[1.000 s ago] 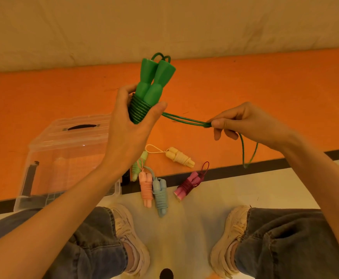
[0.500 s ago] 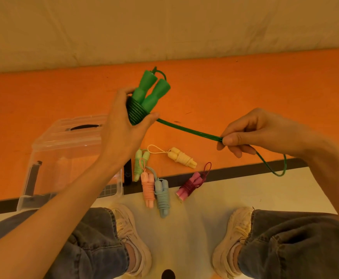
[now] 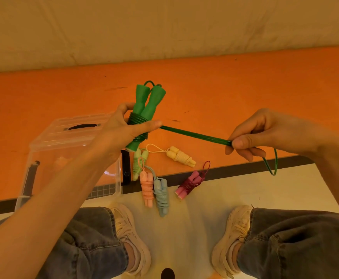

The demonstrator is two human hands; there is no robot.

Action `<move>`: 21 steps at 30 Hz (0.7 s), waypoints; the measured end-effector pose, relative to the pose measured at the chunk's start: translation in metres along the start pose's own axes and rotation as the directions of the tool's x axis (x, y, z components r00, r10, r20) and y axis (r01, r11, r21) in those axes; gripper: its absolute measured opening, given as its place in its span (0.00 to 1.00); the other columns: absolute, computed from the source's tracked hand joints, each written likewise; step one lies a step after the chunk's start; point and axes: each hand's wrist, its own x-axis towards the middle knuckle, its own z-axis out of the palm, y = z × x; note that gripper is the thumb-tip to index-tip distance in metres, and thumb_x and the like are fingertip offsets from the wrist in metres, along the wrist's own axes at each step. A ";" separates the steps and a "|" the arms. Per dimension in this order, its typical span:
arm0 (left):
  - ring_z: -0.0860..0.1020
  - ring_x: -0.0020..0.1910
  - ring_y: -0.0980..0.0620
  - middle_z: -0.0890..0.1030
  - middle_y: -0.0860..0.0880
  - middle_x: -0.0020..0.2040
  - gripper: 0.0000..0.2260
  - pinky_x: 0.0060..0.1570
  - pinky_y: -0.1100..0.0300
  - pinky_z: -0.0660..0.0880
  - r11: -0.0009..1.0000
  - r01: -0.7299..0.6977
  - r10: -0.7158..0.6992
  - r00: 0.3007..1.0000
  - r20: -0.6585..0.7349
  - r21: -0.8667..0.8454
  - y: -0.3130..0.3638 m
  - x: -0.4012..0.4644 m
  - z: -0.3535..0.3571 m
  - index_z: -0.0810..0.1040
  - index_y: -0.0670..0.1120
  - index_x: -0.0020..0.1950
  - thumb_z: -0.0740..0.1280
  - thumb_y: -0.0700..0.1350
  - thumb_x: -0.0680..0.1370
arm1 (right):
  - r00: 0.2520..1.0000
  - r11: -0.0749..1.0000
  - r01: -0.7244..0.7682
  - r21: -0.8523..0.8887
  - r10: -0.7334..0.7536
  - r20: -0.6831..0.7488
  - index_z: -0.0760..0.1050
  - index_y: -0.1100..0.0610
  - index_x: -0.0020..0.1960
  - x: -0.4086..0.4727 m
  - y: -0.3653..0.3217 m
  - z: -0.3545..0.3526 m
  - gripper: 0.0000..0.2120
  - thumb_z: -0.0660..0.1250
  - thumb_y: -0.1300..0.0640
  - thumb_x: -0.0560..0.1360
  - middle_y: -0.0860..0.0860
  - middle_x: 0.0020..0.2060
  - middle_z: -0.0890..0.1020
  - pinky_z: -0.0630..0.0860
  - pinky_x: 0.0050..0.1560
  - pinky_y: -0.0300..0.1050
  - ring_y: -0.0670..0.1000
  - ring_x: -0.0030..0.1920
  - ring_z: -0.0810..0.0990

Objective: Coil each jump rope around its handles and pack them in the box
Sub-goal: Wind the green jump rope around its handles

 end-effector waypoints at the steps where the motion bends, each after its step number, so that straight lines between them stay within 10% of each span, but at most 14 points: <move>1: 0.79 0.35 0.55 0.79 0.49 0.44 0.30 0.34 0.60 0.78 0.993 -0.061 0.061 0.998 0.006 0.105 0.001 -0.002 0.000 0.69 0.50 0.61 0.76 0.50 0.62 | 1.000 1.000 0.002 0.007 -0.002 -0.010 0.85 0.52 0.46 -0.001 0.000 -0.001 0.16 0.70 0.41 0.69 0.54 0.29 0.80 0.73 0.35 0.35 0.48 0.27 0.71; 7: 0.76 0.46 0.58 0.76 0.52 0.50 0.31 0.43 0.59 0.74 0.670 -0.432 0.430 0.889 0.159 0.604 -0.005 -0.005 0.000 0.69 0.53 0.67 0.73 0.59 0.68 | 1.000 0.999 -0.002 0.034 0.002 -0.009 0.85 0.53 0.45 -0.003 -0.001 -0.002 0.18 0.72 0.39 0.67 0.53 0.28 0.79 0.73 0.34 0.35 0.49 0.27 0.71; 13: 0.75 0.49 0.46 0.73 0.50 0.55 0.36 0.43 0.52 0.70 0.211 -0.388 0.554 0.804 0.217 0.897 -0.020 -0.009 0.014 0.57 0.55 0.77 0.68 0.60 0.74 | 0.992 0.999 0.000 0.053 -0.006 0.127 0.85 0.55 0.47 0.006 -0.004 0.012 0.15 0.71 0.44 0.70 0.51 0.28 0.79 0.70 0.31 0.34 0.47 0.27 0.71; 21: 0.77 0.45 0.46 0.75 0.47 0.53 0.38 0.38 0.49 0.75 0.123 -0.436 0.593 0.753 0.286 0.892 -0.028 -0.016 0.027 0.61 0.48 0.77 0.59 0.66 0.72 | 0.987 0.997 0.021 0.081 -0.033 0.157 0.85 0.54 0.47 0.003 -0.007 0.014 0.13 0.70 0.46 0.72 0.49 0.27 0.79 0.69 0.30 0.34 0.46 0.26 0.71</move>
